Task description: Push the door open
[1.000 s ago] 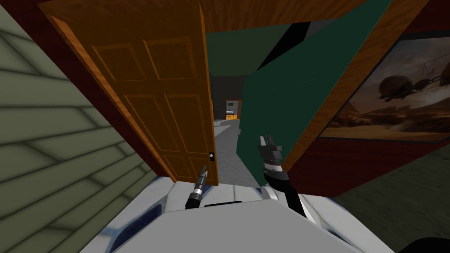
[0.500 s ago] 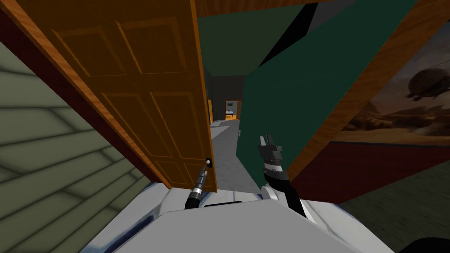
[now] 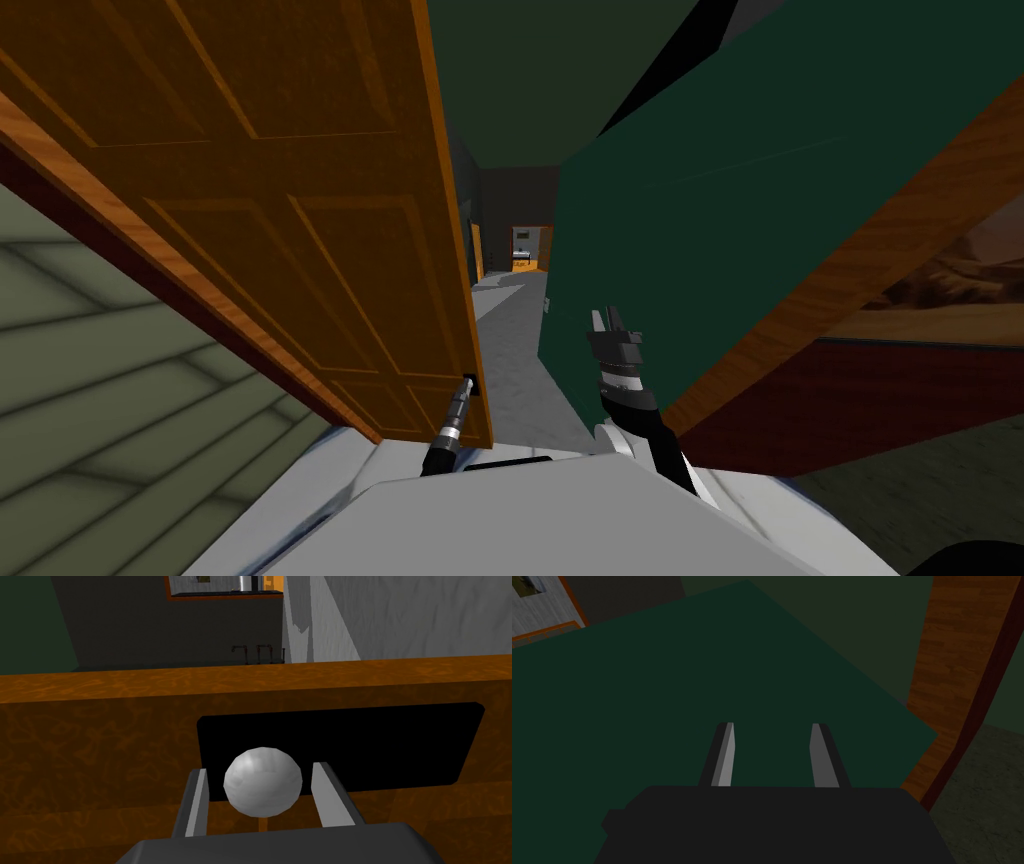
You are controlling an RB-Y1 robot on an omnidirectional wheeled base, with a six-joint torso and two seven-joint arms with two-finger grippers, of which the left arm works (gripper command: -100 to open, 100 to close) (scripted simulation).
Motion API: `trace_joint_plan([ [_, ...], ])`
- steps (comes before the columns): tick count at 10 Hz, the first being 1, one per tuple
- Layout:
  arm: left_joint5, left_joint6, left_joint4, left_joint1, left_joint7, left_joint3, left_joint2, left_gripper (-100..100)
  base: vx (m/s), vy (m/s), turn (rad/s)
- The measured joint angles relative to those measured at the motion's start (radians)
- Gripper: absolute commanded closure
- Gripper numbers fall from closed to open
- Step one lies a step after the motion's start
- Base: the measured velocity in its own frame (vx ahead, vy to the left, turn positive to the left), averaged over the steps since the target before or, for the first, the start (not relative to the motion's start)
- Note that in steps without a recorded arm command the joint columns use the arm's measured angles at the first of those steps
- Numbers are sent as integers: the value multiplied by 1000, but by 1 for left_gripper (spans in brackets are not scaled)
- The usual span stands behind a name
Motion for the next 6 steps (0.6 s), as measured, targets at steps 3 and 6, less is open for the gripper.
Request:
trace_joint_plan([
  [3,0,4,2,0,0,1,1,100,-13,1,1],
  [6,2,2,14,0,-3,2,2,100,79,-27,37],
])
